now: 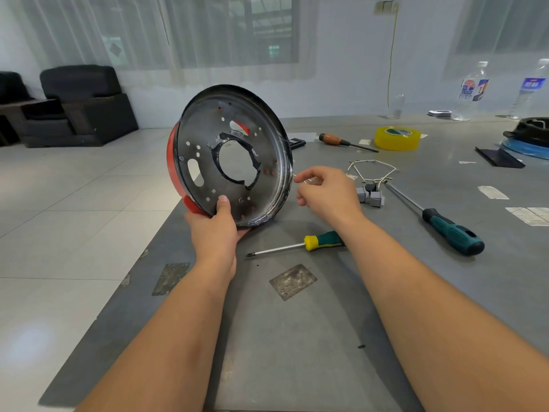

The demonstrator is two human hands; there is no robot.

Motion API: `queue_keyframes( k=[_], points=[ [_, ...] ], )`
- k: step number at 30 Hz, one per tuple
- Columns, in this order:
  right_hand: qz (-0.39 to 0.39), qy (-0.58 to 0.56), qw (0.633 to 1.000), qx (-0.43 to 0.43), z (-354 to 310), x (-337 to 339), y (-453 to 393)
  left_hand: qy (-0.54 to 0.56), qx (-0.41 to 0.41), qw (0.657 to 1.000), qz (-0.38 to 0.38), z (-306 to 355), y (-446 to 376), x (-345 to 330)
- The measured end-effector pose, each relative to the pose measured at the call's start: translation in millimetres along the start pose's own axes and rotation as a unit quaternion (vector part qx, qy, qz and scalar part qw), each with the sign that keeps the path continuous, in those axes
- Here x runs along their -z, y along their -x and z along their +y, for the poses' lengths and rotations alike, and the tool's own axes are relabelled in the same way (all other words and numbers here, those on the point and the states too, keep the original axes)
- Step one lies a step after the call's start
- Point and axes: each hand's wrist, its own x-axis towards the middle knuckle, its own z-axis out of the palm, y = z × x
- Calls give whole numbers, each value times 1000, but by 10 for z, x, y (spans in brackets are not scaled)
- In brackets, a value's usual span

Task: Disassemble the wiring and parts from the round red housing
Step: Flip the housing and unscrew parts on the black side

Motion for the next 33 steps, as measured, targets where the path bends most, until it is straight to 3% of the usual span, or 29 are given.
queue_keyframes(
  k=[12,18,28,33],
  points=[
    [1,-39,998,-42,124,124,-275,-4,-7,1000,0,5,9,-15],
    [-69,207,976,5,46,172,-639,-18,-17,1000,1,5,13,-11],
    [-156,326,931,57,21,-164,-956,41,-3,999,17,-10,-17,-1],
    [-189,419,886,58,59,-284,-991,28,-4,1000,9,-6,-20,-7]
  ],
)
